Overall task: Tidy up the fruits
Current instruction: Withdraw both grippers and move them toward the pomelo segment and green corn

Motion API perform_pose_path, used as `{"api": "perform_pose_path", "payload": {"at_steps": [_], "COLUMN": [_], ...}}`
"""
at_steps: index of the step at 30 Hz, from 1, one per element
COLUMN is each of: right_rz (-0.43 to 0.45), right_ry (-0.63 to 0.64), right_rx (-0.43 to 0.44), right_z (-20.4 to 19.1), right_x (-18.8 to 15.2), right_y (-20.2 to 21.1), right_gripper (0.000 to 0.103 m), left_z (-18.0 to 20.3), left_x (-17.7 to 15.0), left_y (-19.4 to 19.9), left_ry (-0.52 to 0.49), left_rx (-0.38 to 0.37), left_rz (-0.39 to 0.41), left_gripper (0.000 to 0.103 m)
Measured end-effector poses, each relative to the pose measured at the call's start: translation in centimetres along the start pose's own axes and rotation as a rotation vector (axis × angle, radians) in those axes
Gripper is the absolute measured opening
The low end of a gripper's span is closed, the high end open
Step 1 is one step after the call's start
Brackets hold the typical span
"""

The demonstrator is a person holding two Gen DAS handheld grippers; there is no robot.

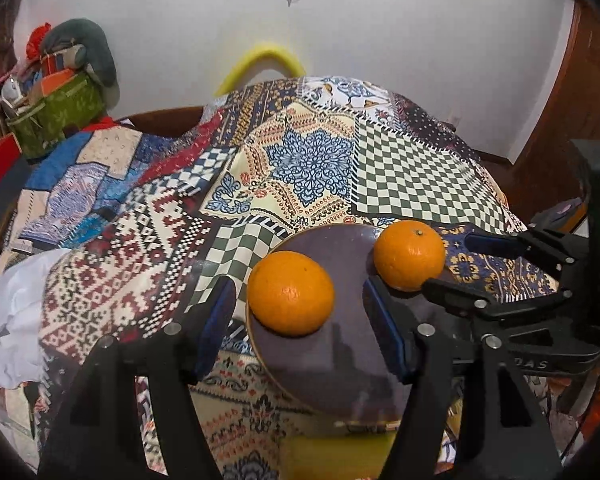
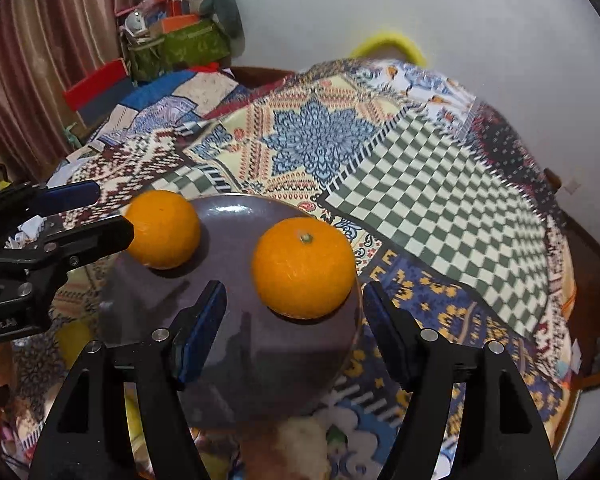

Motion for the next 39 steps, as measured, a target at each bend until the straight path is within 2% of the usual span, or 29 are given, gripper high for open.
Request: {"api": "perform_pose_path", "payload": {"at_steps": [10,20,28,33,39], "right_rz": [0.103,0.150,0.126,0.088,0.035], "right_ry": [0.007,-0.027,-0.061,-0.038,-0.073], "right_rx": [-0.021,-0.046,-0.057,-0.083,-0.064], "right_z": [-1.6,-2.9,-3.3,-4.1,-4.6], "right_x": [-0.4,-3.6,-7.4,-10.6,-13.7], "right_y": [6.7,11.5,12.7,12.1,10.8], "right_gripper": [0.068,0.068,0.068,0.068,0.068], "left_z": [1.2,2.7,3.5,4.0,4.7], "left_x": [-1.2,-4.6,-9.6,-12.4,-14.8], "left_y": [5.8,10.6,11.6,11.3,10.7], "left_ry": [-0.014,-0.022,-0.003,0.008,0.051], "left_rx": [0.004,0.000,-0.003,0.000,-0.031], "left_rz": [0.039,0.042,-0.033,-0.079,-0.125], "left_gripper": [0.067,0.071,0.071,0.071,0.071]}}
Point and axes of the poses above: each gripper's, at about its wrist camera, not at the fingertips, and y roughly against the way its jaws point, z to its right, x to its top, the point moved 9 cm from there along -y, roughly the way its jaws point, and after that the axes turned 7 degrees about z, right-handed, at the moved point
